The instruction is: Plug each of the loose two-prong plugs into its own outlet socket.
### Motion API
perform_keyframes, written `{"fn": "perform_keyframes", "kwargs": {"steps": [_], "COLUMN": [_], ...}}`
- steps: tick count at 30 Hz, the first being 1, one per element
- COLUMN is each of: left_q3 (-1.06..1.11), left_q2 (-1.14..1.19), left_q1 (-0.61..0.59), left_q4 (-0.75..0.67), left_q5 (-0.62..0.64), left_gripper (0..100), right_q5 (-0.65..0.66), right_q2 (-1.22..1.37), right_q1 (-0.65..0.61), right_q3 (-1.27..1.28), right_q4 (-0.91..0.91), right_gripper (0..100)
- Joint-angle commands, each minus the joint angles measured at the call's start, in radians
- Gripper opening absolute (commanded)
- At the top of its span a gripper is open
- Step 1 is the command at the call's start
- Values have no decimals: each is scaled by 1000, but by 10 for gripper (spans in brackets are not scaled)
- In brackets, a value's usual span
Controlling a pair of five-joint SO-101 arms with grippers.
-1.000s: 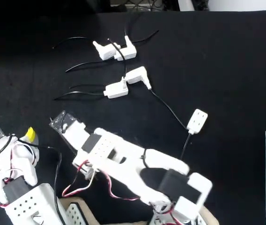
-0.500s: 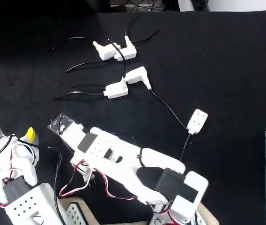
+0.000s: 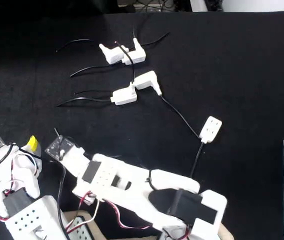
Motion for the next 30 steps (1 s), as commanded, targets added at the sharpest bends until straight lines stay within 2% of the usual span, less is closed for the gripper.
{"fn": "perform_keyframes", "kwargs": {"steps": [1, 7, 10, 21, 25, 30], "left_q3": [-58, -53, -51, -51, -51, -51], "left_q2": [-8, -8, -8, -8, -8, -8], "left_q1": [-2, 35, 44, 44, 44, 45], "left_q4": [0, 0, 2, 2, 2, 2], "left_q5": [8, 3, 2, 2, 0, 0], "left_gripper": [284, 284, 284, 284, 284, 284], "right_q5": [-3, 31, 71, 89, 143, 141], "right_q2": [-36, -41, -45, -174, -199, -208], "right_q1": [31, 98, 152, 499, 565, 568], "right_q3": [24, 18, 18, -4, -1, 36], "right_q4": [-29, -25, -21, -23, -35, -60], "right_gripper": [177, 8, 12, 12, 18, 172]}}
